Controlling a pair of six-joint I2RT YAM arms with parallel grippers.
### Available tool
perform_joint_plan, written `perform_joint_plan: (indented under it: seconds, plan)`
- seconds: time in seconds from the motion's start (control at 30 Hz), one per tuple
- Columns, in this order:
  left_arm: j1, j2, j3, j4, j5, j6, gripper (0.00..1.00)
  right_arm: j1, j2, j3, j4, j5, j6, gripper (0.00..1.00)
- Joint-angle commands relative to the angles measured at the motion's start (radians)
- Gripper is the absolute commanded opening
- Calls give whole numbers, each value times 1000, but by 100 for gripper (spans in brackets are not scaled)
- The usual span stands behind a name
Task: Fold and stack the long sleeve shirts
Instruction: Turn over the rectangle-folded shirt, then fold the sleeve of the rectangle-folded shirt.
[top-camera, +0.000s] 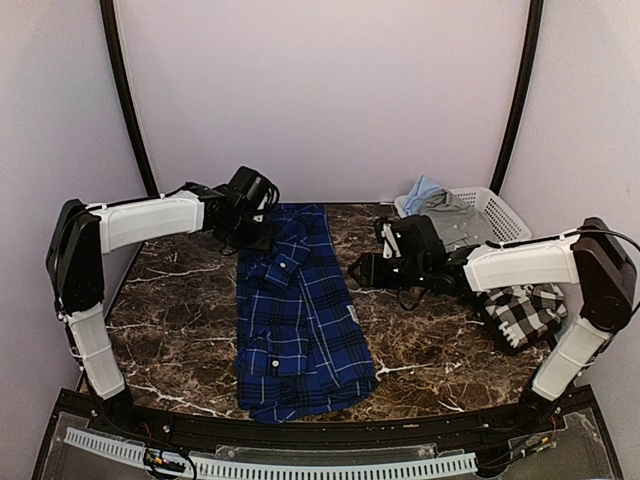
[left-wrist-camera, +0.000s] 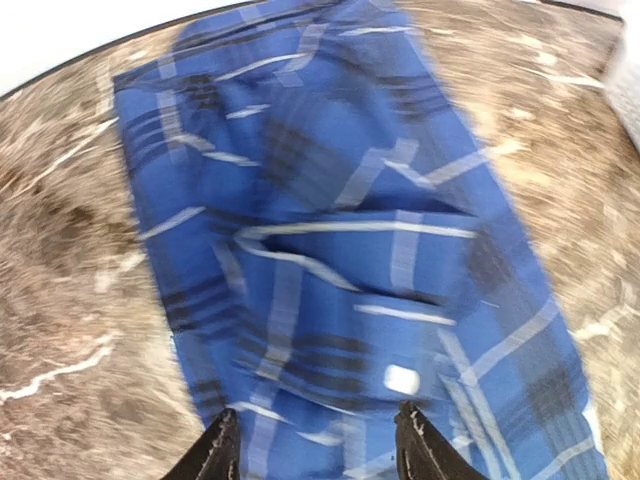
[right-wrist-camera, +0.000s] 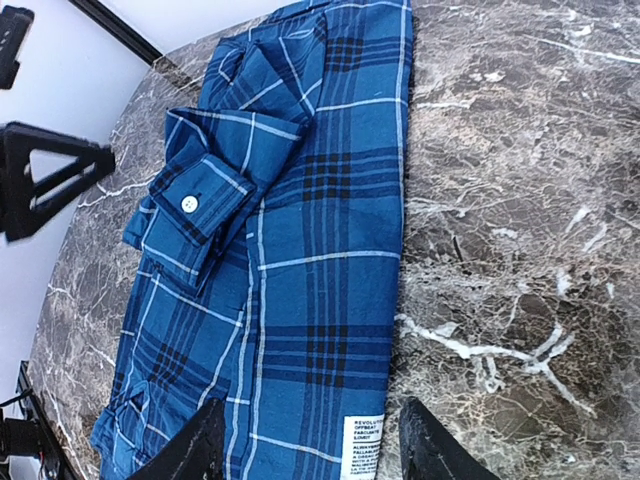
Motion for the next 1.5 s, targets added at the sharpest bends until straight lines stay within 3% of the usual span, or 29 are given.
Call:
perform_joint_plan:
  seconds: [0.0,0.5,0.77,1.03,1.47]
  plan:
    - [-81,5,7,-29,-9,-2,52,6,-52,0,-3,42,-18,56]
    - [-106,236,130,-24,-15,44,66,5,-115,-55,-28,69,-6,56]
    - [-95,265,147,-50,-90,15,66,5,-120,-64,-36,76,-3,56]
    - [-76,259,165,-77,-123,3,51,6,-114,-63,-35,75,0,56]
    - [-75,240,171,-76,-97,22,18,5,-105,-66,-30,75,8,56]
